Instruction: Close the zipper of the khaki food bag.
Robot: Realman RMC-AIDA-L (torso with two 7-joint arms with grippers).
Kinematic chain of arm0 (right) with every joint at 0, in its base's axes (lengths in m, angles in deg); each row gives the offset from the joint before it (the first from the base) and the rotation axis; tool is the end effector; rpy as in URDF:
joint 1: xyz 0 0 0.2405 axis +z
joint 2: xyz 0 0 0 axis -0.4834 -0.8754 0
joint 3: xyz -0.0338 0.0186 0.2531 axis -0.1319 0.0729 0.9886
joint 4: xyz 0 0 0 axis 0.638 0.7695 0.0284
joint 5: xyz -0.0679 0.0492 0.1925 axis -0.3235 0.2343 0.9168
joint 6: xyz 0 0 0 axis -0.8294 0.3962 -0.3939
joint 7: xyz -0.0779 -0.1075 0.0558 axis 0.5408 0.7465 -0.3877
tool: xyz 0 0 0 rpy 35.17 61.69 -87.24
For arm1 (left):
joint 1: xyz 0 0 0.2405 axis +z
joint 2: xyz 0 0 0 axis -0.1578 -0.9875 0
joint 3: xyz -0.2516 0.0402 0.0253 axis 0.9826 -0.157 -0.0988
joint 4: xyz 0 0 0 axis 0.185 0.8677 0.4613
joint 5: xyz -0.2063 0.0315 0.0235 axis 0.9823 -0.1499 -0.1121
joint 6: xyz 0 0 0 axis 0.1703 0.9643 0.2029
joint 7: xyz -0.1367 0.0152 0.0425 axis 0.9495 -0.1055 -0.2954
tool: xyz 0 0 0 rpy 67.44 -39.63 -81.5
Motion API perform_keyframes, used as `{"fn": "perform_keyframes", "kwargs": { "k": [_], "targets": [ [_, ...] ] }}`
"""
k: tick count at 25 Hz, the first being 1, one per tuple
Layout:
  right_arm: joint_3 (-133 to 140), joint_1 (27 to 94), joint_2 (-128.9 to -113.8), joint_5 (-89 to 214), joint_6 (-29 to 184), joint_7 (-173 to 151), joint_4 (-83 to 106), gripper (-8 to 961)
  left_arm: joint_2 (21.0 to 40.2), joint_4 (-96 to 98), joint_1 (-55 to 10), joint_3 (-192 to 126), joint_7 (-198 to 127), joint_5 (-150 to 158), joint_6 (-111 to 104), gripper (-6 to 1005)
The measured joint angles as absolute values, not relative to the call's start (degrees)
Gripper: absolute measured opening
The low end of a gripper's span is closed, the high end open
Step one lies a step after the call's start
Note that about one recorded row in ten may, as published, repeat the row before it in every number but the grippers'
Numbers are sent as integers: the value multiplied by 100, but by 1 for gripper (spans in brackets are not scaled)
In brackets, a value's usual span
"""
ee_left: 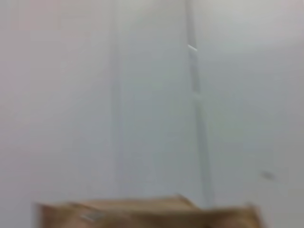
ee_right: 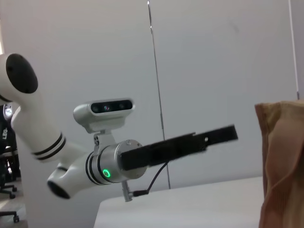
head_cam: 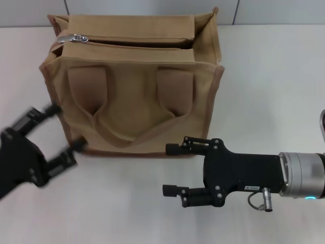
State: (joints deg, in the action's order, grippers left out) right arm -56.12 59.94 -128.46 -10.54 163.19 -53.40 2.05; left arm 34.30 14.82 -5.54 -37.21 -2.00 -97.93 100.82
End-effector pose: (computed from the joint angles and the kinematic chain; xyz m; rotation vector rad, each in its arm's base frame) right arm 0.2328 0.2616 -0.0795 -2.8751 0.1804 1.1013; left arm -0.3140 0.2048 0.0123 -2.1888 -0.2223 -1.1688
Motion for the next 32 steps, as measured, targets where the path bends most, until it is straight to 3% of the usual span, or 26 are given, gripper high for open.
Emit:
{"fn": "perform_keyframes", "kwargs": {
  "k": [7,17,32],
  "targets": [
    [-5618,5998,-12846,-1027,16302,-5305,276,775,3424,944,-663,-2188,60,-9169,9311,814],
    [-5620,5983,-12851,-1027,16302,-5282,379,775,3432,955,-1267,-2229,255,-9279,8278,792],
    [-5601,5856,-12855,-958,16246,-5077,615,775,3419,1297,-1635,-3208,547,-9490,8033,766]
  ]
}}
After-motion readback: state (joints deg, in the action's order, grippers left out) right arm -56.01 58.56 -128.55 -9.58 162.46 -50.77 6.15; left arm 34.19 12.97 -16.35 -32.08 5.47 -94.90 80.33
